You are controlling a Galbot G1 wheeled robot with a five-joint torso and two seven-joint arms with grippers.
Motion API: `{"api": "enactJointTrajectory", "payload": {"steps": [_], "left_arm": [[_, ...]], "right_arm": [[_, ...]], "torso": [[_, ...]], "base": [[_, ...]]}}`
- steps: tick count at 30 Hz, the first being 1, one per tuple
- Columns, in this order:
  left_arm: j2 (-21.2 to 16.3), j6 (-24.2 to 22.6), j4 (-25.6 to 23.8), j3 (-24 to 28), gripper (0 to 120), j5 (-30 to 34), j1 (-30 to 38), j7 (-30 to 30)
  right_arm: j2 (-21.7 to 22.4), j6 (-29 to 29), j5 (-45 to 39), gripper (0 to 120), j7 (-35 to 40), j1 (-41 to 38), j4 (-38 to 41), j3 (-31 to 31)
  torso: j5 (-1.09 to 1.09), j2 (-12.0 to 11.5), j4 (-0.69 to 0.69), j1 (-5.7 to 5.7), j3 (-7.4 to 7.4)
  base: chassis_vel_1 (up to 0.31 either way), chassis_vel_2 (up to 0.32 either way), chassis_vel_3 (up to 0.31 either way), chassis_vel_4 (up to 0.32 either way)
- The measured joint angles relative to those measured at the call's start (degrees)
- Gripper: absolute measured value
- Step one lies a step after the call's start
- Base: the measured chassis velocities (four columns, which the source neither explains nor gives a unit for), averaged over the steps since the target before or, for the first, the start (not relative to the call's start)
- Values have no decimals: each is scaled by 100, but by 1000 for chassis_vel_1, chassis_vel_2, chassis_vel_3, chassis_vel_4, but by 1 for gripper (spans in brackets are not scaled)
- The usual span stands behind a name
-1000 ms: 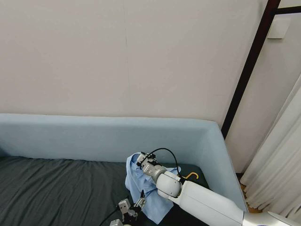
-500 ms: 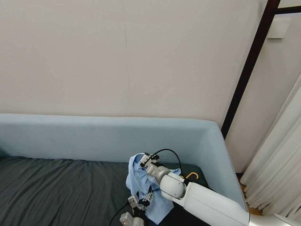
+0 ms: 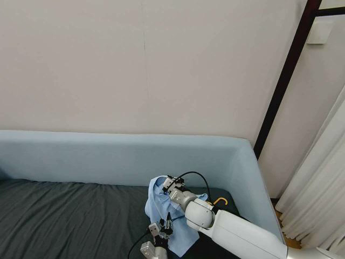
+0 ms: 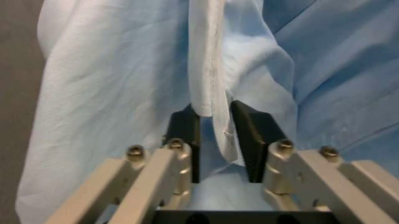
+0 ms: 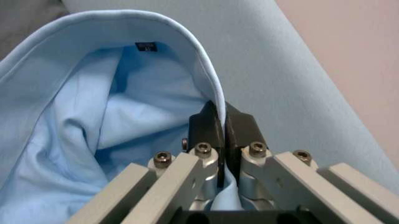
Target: Pick up the clothes from the sofa and hang them on the clothes hanger.
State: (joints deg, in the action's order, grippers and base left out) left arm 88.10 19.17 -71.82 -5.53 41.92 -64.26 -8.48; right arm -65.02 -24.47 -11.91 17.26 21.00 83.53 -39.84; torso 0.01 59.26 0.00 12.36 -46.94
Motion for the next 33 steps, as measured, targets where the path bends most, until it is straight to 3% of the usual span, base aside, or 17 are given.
{"api": "enactJointTrajectory", "payload": {"steps": [5,14,20,33], "left_arm": [[-44,21,-66,47,1,-99,-63,-64],[-802,22,-1101,-68,0,-282,-672,-73],[-1028,11,-1362,-198,0,-276,-827,-62],[-1057,-94,-1515,-147,0,-127,-877,-134]], "right_arm": [[5,0,-27,0,2,11,-17,62],[56,237,-476,0,-128,88,-89,209],[-55,473,-591,1,-276,408,-186,338],[45,869,-877,47,-728,1100,-45,962]], "torso": [[-1,0,0,0,0],[-1,0,1,0,0],[0,0,1,0,0],[0,0,1,0,0]], "base": [[0,0,0,0],[0,0,0,0],[0,0,0,0],[0,0,0,0]]}}
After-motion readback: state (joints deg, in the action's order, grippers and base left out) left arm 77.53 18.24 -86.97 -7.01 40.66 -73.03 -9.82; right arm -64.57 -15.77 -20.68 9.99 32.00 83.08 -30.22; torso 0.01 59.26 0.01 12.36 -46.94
